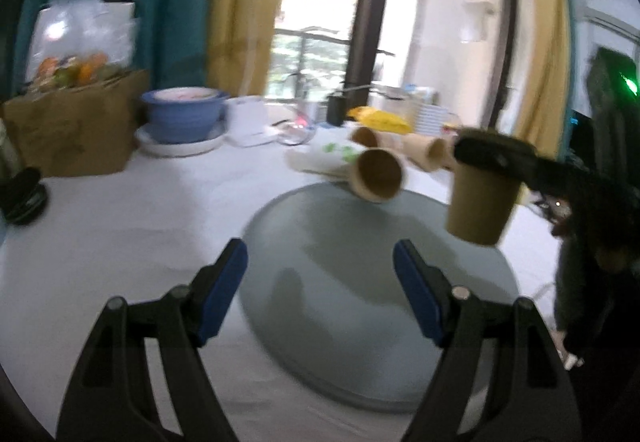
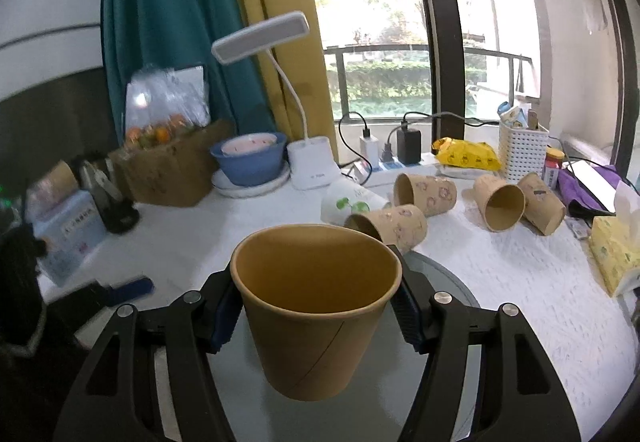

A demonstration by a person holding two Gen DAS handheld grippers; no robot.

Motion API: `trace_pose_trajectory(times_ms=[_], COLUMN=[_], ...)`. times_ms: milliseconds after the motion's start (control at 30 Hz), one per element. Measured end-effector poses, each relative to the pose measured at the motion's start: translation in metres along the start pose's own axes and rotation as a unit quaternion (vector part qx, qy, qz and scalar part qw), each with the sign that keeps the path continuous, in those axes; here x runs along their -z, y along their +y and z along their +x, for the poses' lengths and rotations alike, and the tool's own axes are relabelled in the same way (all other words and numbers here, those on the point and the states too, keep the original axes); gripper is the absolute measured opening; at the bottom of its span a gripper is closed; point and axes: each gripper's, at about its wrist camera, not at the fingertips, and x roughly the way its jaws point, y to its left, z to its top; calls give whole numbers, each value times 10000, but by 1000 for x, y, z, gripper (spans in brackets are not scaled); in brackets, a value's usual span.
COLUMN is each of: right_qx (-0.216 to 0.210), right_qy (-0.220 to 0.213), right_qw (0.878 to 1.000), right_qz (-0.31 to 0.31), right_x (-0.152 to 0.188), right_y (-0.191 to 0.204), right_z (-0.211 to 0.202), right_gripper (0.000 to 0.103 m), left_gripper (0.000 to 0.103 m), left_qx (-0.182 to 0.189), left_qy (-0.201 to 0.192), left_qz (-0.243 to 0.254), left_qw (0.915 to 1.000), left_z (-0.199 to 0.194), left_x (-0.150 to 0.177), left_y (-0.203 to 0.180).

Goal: Flip cup upright
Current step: 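Lower the cup opening-up onto the grey mat with the right tool and open it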

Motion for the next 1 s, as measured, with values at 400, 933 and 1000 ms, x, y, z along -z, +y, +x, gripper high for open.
trace_pose_trajectory(times_ms=[400, 933, 1000], right_qx=[358, 414, 458], right_qy=[81, 329, 363], right_qw=[9989, 9974, 9972], right_qz=[-295, -485, -468], right_x=[13, 29, 30], right_y=[15, 20, 18], right_z=[20, 29, 29], right_gripper=[68, 68, 68], left_gripper=[77, 77, 77], left_qx=[-343, -462, -458], left_qy=[-19, -2, -4], left_qz=[-247, -469, -469], left_qw=[9991, 9978, 9978], left_z=[4, 4, 4], left_x=[-1, 0, 0], left_y=[13, 20, 20])
